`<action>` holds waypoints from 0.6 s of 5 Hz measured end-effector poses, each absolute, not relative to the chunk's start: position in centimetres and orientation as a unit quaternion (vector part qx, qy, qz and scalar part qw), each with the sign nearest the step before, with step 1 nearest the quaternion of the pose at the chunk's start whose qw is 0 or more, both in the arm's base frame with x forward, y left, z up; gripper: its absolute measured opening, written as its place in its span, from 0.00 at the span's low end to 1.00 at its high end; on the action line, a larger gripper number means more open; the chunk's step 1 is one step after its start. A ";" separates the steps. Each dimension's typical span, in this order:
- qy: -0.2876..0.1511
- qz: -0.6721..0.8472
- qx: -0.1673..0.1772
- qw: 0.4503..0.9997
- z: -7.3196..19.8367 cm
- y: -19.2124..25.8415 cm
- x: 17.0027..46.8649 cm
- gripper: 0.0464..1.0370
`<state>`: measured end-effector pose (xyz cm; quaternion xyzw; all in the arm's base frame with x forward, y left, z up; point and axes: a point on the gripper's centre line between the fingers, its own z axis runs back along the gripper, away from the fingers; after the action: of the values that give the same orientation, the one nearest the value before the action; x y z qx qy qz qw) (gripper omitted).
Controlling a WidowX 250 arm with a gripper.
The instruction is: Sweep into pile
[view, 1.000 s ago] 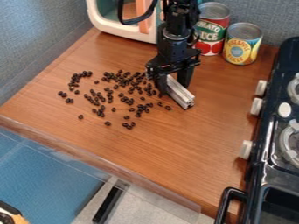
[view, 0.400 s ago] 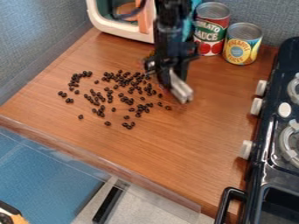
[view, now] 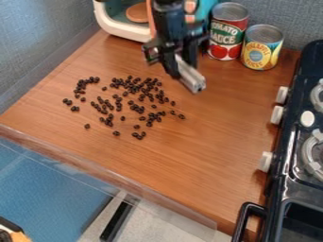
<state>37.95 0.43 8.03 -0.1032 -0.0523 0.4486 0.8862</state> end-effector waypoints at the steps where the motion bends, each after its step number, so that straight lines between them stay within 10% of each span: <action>1: -0.039 0.514 -0.078 0.853 8.8 1.5 36.4 0.34; 3: -0.029 0.568 -0.031 0.822 8.6 5.5 34.7 0.34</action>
<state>34.66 5.51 8.60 -0.0307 -0.0290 0.5683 0.8218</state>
